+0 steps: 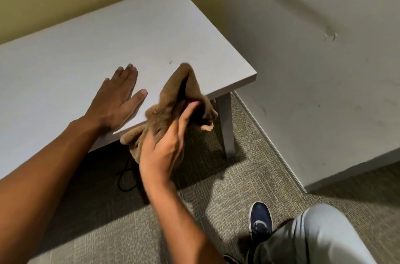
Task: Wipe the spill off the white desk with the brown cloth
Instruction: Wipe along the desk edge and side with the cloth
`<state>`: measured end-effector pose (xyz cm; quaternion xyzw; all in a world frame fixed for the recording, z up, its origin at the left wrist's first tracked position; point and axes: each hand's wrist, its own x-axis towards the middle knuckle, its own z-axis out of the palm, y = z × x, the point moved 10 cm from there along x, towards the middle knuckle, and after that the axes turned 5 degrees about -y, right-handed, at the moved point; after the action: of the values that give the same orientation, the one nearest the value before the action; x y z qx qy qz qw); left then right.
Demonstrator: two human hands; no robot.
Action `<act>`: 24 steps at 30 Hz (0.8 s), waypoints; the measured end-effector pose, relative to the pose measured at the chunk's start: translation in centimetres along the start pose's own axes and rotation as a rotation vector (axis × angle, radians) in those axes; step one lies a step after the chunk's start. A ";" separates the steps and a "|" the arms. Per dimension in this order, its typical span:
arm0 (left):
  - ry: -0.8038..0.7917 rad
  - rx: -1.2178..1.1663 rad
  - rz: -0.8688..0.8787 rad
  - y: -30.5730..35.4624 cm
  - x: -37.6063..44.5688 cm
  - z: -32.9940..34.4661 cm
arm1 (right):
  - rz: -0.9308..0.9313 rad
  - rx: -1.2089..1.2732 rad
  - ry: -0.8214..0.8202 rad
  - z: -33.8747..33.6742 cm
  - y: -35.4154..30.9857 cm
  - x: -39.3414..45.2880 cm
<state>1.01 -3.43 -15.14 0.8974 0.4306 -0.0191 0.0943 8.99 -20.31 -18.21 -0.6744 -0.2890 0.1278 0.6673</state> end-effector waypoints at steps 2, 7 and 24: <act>0.009 0.016 -0.001 -0.1 0.1 0.1 | 0.015 0.073 0.025 -0.7 0.1 2.4; 0.013 0.000 0.002 -0.1 0.1 0.0 | -0.119 0.192 0.056 -3.0 -0.2 4.0; 0.005 -0.019 -0.005 0.1 0.1 -0.2 | 0.206 0.350 0.562 -11.5 3.9 9.3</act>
<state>1.18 -3.36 -14.97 0.8955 0.4330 -0.0131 0.1018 23.70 -24.34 -19.10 -0.5843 0.0022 0.0513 0.8099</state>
